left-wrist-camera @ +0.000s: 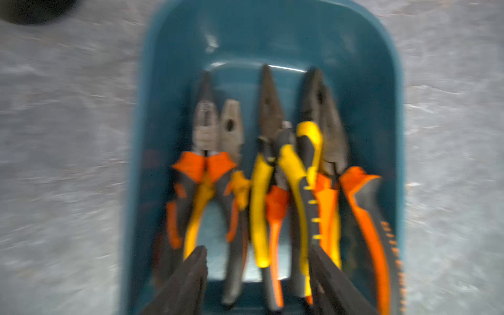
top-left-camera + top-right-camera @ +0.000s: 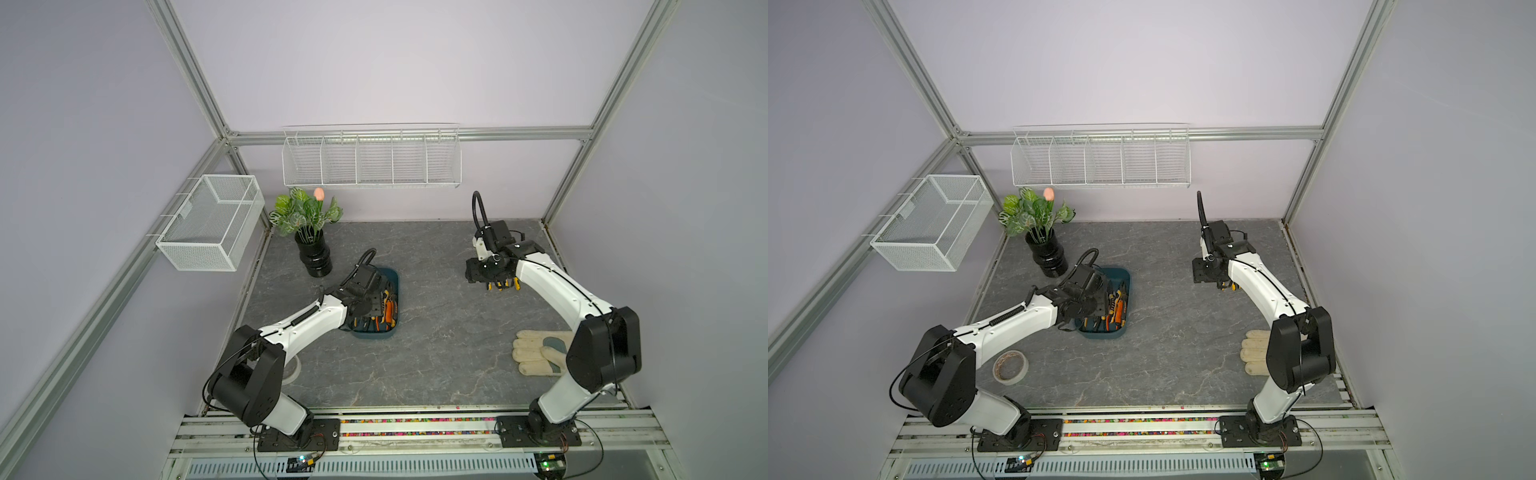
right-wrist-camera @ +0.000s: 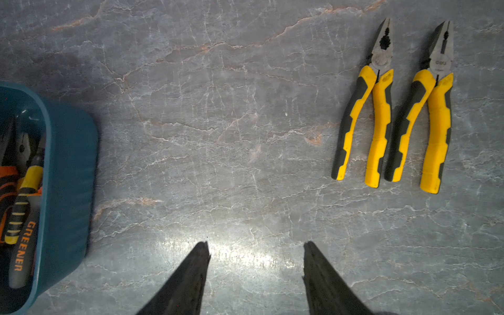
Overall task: Take the pliers out of the storage box
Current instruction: Pick up the pliers from the storage box.
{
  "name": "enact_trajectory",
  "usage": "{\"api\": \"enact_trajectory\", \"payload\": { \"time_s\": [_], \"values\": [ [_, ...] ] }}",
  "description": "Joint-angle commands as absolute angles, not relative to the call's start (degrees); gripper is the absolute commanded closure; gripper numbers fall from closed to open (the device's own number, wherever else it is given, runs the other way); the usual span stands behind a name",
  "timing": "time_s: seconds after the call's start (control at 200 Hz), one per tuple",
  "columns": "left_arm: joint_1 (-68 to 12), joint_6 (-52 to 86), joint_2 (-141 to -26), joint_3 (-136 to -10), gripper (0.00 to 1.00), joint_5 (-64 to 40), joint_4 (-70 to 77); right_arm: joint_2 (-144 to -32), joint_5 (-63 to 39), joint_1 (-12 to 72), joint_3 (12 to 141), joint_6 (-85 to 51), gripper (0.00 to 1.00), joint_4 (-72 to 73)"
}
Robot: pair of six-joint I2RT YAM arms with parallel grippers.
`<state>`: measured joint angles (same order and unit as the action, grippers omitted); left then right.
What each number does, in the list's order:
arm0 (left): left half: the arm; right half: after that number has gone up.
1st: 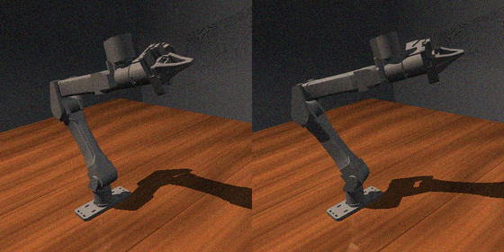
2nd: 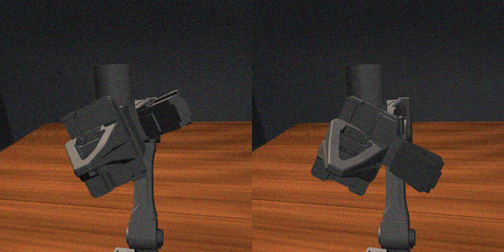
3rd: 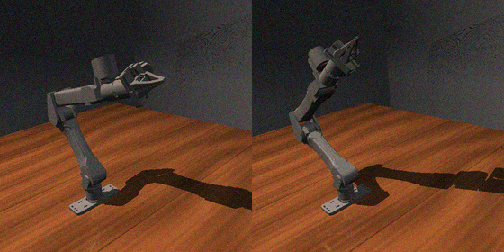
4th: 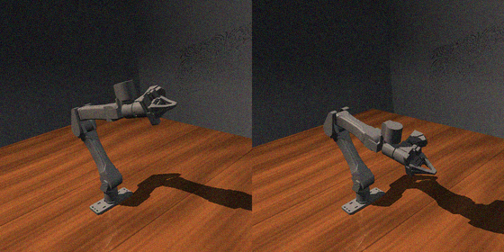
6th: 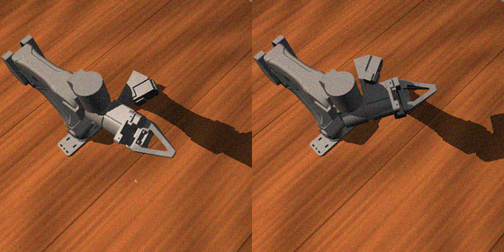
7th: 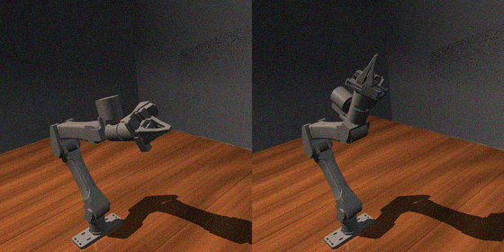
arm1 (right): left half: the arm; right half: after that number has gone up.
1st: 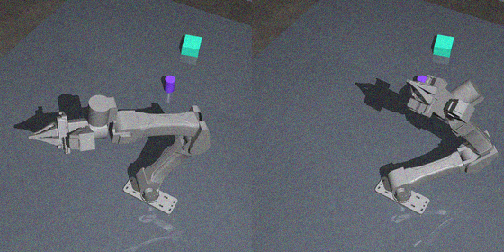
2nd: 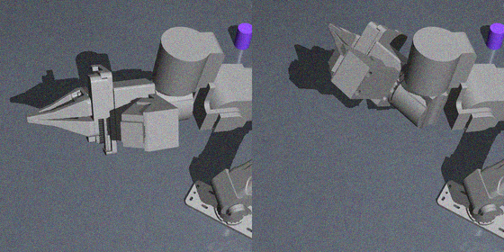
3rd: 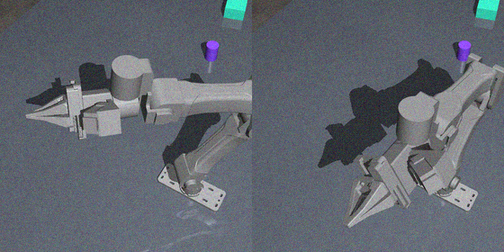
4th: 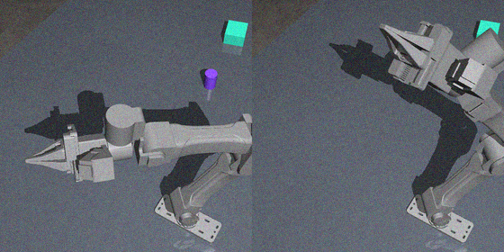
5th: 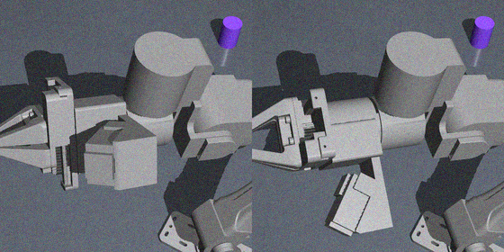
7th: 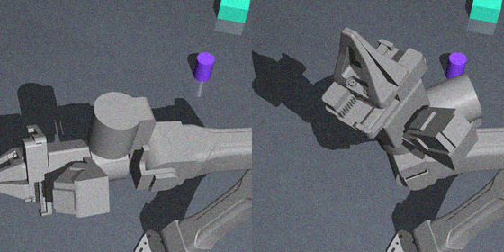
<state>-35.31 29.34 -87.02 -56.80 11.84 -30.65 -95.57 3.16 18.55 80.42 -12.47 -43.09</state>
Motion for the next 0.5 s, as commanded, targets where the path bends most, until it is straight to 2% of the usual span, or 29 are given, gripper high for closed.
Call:
{"api": "enact_trajectory", "payload": {
  "time_s": [0.0,0.18,0.495],
  "values": [
    [-35.1,26.9,-87.4,-60.3,0.42,21.5,-38.9,-93.8,2.7,19.2,79.0,-13.8,0.42,-41.9],
    [-35.2,26.1,-89.4,-59.1,0.46,12.3,-34.0,-93.5,2.3,19.7,78.0,-14.0,0.42,-40.9],
    [-35.2,32.0,-93.5,-59.3,0.45,1.6,-25.9,-93.9,2.3,19.9,76.8,-13.2,0.42,-40.5]
  ]
}}
